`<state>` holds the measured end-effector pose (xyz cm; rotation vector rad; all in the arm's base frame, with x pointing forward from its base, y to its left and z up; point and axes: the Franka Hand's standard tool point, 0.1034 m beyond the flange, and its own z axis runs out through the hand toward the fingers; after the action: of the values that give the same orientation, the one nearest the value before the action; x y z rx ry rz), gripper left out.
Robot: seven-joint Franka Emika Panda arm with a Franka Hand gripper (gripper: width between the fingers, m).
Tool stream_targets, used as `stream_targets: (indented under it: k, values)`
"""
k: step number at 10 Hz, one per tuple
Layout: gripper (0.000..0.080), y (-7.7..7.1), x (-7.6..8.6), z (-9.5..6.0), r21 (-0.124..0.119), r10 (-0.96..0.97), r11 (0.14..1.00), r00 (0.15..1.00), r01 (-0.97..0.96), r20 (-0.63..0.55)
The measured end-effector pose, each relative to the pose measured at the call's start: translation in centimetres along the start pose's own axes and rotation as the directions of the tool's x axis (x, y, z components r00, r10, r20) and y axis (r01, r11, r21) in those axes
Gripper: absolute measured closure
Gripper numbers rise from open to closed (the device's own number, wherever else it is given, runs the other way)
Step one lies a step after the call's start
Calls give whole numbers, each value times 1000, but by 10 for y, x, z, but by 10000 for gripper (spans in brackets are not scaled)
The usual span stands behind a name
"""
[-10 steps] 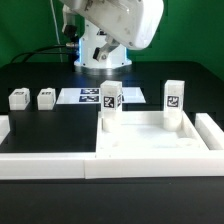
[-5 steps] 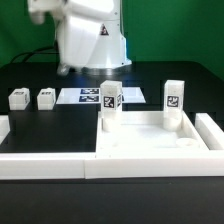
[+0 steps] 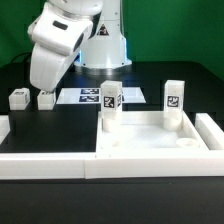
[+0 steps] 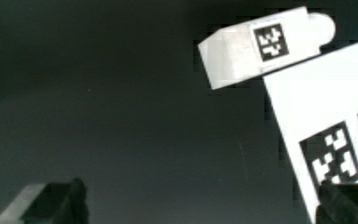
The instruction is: Assemble square table
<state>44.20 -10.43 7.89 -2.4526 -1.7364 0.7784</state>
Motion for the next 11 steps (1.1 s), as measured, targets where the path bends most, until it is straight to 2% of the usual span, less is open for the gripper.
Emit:
stream_targets:
  k: [1,2,3,4,5,6,7,9,10,11]
  values:
    - [150,0,-2,2,5,64,998,998,-64,-5]
    - [150,1,-18,13,22,235,972,972,-234,-22]
    - [150,1,-35,23,23,356,934,934,-355,-33]
    - [150,-4,-44,34,47,532,847,846,-530,-39]
    - [150,-6,-47,40,77,649,759,760,-646,-31]
    - [150,-9,-44,42,145,692,716,722,-683,-19]
    - [150,-6,-42,41,138,688,721,725,-679,-23]
    - [150,-9,-37,42,141,689,719,725,-681,-8]
    - [150,-17,-34,47,155,750,642,657,-751,74]
    - [150,-21,-27,52,150,749,628,646,-763,150]
